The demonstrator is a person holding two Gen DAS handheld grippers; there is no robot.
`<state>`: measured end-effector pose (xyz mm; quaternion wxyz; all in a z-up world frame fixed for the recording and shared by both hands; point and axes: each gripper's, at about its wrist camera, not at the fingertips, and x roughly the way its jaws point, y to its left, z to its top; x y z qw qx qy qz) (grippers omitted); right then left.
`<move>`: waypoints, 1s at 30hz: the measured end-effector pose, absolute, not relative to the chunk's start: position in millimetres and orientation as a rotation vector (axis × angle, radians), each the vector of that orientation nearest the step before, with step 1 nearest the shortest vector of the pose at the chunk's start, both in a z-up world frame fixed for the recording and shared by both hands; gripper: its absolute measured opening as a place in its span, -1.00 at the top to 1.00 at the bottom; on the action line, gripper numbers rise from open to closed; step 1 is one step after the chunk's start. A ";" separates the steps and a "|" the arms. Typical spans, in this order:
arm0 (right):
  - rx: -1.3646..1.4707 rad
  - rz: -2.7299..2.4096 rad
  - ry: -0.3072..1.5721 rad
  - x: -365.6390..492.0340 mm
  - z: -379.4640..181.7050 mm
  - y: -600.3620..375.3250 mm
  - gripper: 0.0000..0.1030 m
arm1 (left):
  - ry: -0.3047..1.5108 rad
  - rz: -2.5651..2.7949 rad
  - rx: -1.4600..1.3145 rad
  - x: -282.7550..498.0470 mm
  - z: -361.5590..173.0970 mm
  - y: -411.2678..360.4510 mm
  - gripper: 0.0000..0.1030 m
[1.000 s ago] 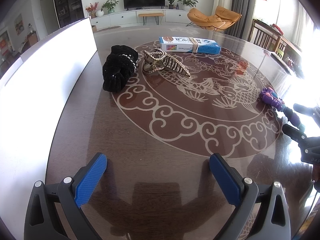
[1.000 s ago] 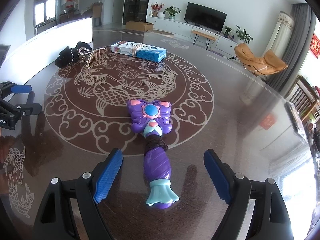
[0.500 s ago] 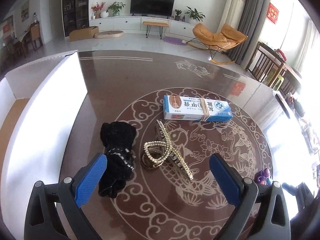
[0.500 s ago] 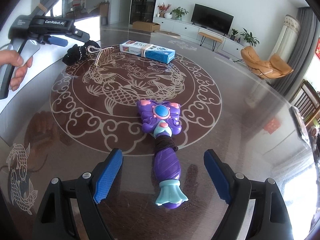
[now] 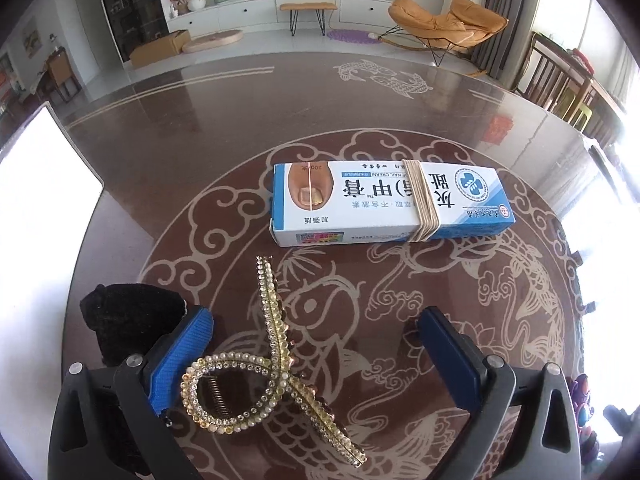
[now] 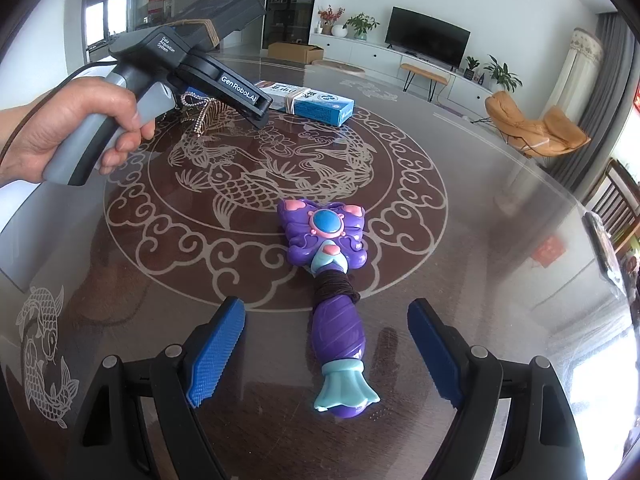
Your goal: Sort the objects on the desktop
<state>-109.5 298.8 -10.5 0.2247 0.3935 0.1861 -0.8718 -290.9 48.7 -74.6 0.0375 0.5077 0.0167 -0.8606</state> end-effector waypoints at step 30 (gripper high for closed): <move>1.086 -2.405 0.511 -109.4 -10.8 297.0 -0.64 | -0.079 -2.905 1.441 -82.6 -73.3 79.2 -0.65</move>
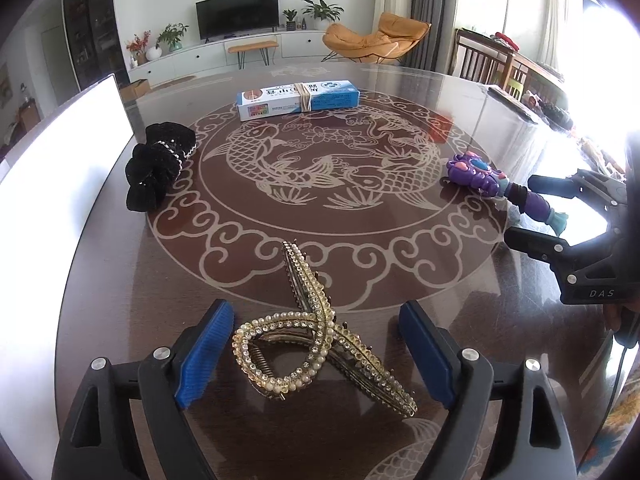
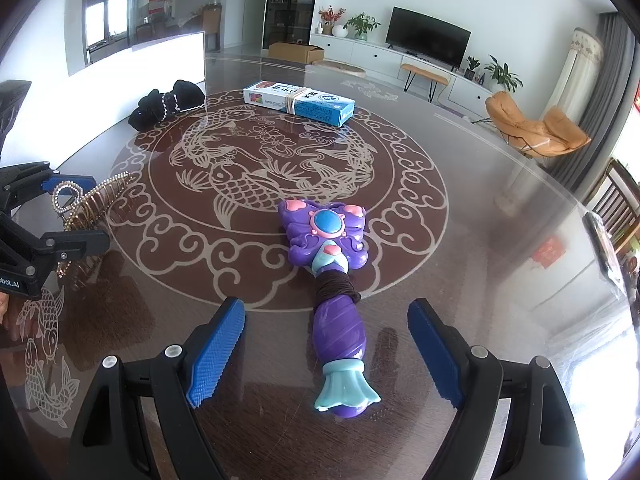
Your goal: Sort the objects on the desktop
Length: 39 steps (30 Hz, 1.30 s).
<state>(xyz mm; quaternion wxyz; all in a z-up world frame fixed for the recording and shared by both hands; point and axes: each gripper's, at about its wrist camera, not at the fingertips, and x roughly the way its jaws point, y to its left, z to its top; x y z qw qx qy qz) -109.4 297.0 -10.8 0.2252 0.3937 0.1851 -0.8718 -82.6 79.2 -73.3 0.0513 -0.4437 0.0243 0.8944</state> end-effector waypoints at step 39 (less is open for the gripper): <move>1.069 -2.428 0.537 -106.7 -9.7 294.0 -0.64 | 0.052 2.753 -1.413 -87.2 -77.4 72.4 -0.98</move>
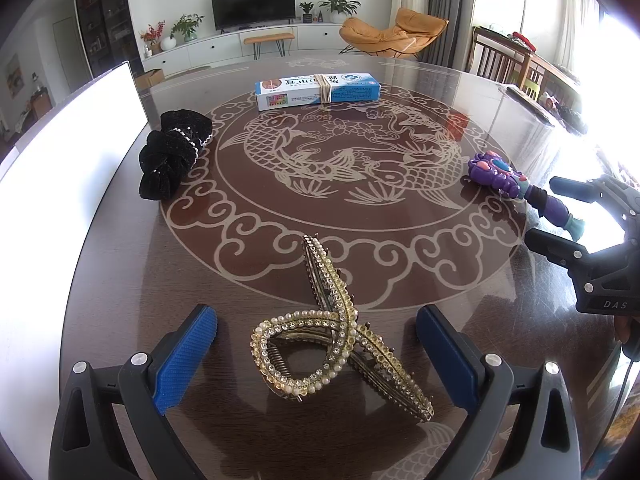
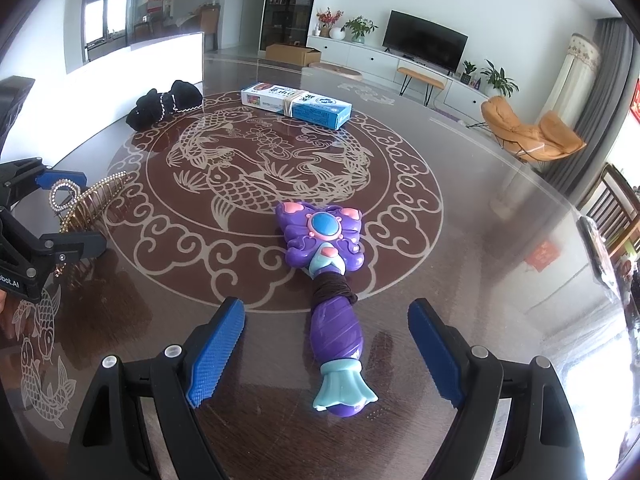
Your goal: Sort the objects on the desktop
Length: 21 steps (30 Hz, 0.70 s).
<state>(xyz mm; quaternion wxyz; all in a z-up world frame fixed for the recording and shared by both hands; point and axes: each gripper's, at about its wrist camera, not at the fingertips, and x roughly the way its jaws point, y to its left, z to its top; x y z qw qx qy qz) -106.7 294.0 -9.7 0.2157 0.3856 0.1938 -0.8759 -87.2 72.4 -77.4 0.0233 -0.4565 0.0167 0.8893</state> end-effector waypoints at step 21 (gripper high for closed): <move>1.083 -2.425 0.526 -109.3 -10.6 294.3 -0.64 | -0.145 2.608 -1.361 -81.3 -69.9 45.6 -0.99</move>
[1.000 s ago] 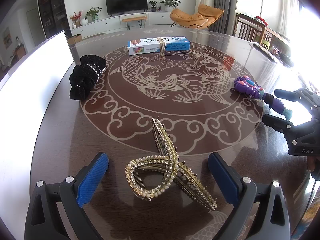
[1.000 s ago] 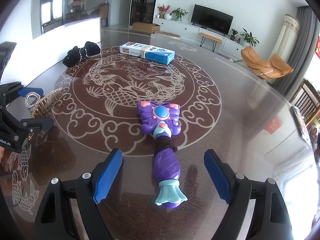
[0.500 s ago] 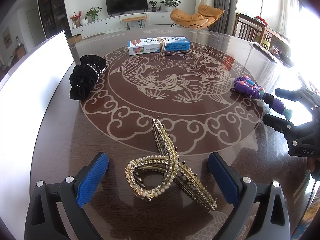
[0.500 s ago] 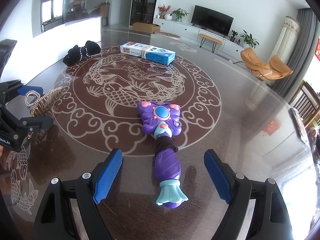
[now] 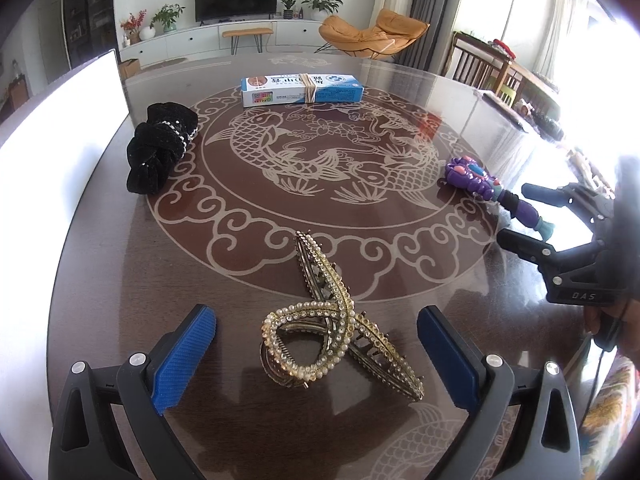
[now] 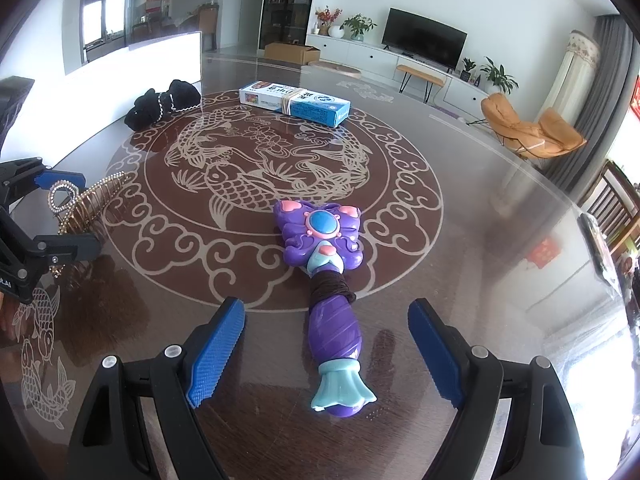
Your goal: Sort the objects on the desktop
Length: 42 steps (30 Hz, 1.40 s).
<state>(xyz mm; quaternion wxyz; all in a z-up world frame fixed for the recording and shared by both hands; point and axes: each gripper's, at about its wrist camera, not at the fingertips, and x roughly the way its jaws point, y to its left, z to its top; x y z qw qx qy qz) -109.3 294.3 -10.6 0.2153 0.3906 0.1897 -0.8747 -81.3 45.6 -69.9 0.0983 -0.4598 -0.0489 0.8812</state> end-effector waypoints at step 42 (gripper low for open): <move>1.134 -2.227 0.351 -122.7 99.3 225.4 0.78 | -0.328 2.682 -1.163 -12.0 -13.1 13.7 0.47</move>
